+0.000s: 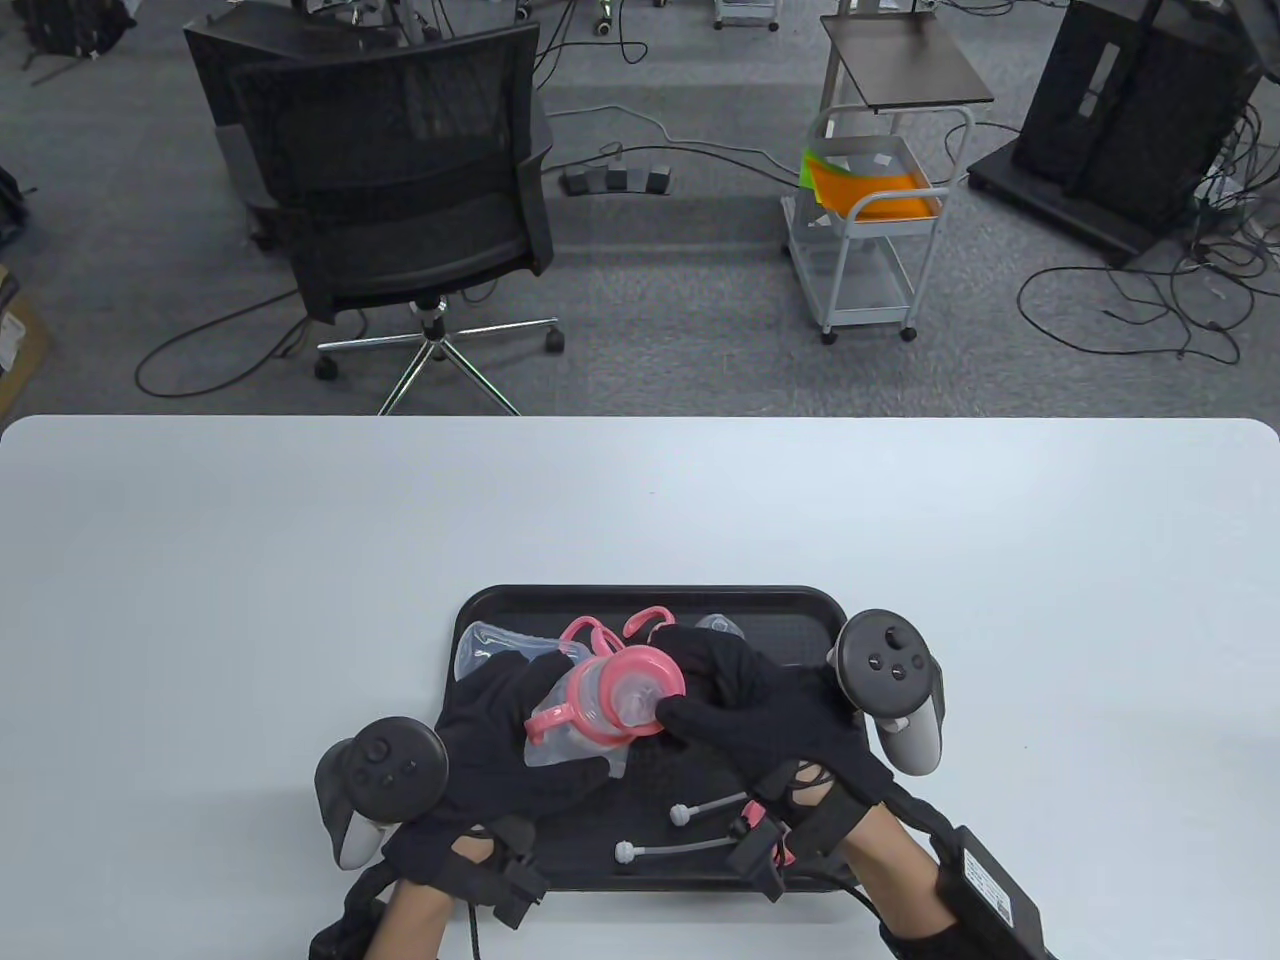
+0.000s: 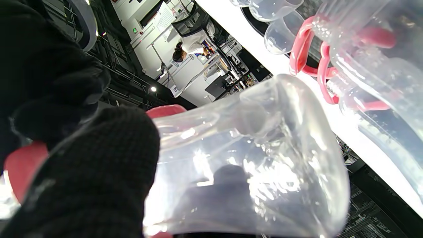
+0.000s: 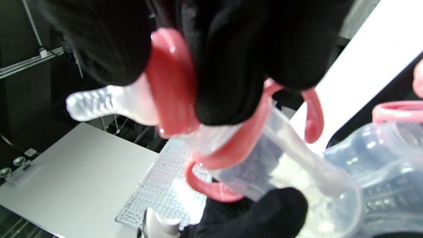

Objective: Assemble baby bottles from components

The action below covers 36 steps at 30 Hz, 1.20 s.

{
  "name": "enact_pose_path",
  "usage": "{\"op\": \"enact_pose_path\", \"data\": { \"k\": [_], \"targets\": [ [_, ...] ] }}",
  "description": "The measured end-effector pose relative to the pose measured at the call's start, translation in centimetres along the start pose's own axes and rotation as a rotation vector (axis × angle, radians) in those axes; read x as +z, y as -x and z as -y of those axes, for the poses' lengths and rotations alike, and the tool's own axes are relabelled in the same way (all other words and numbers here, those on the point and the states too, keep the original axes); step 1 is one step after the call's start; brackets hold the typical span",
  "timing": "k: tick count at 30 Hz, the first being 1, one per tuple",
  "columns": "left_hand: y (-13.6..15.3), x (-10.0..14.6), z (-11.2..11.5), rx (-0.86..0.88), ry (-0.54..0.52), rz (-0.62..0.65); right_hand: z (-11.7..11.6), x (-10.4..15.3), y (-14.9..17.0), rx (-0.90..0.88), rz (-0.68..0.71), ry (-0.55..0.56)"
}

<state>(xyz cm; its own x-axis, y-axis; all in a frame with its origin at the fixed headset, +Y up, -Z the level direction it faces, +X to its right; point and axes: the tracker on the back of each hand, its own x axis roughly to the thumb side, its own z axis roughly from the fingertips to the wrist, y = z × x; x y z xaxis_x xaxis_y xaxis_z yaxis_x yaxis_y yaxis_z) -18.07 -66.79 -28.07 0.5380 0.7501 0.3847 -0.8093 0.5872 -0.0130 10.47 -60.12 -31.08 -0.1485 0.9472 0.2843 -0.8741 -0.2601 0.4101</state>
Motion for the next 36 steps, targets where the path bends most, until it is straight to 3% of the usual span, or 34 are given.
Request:
{"op": "enact_pose_path", "data": {
  "k": [11, 24, 36],
  "targets": [
    [0.0, 0.0, 0.1, -0.032, -0.002, 0.009, 0.3, -0.2, 1.3, -0.037, -0.084, 0.008],
    [0.2, 0.0, 0.1, -0.024, -0.001, 0.006, 0.2, -0.1, 1.2, 0.146, -0.084, 0.057],
    [0.2, 0.0, 0.1, -0.041, 0.013, 0.006, -0.6, -0.2, 1.0, 0.205, -0.046, -0.001]
  ]
}}
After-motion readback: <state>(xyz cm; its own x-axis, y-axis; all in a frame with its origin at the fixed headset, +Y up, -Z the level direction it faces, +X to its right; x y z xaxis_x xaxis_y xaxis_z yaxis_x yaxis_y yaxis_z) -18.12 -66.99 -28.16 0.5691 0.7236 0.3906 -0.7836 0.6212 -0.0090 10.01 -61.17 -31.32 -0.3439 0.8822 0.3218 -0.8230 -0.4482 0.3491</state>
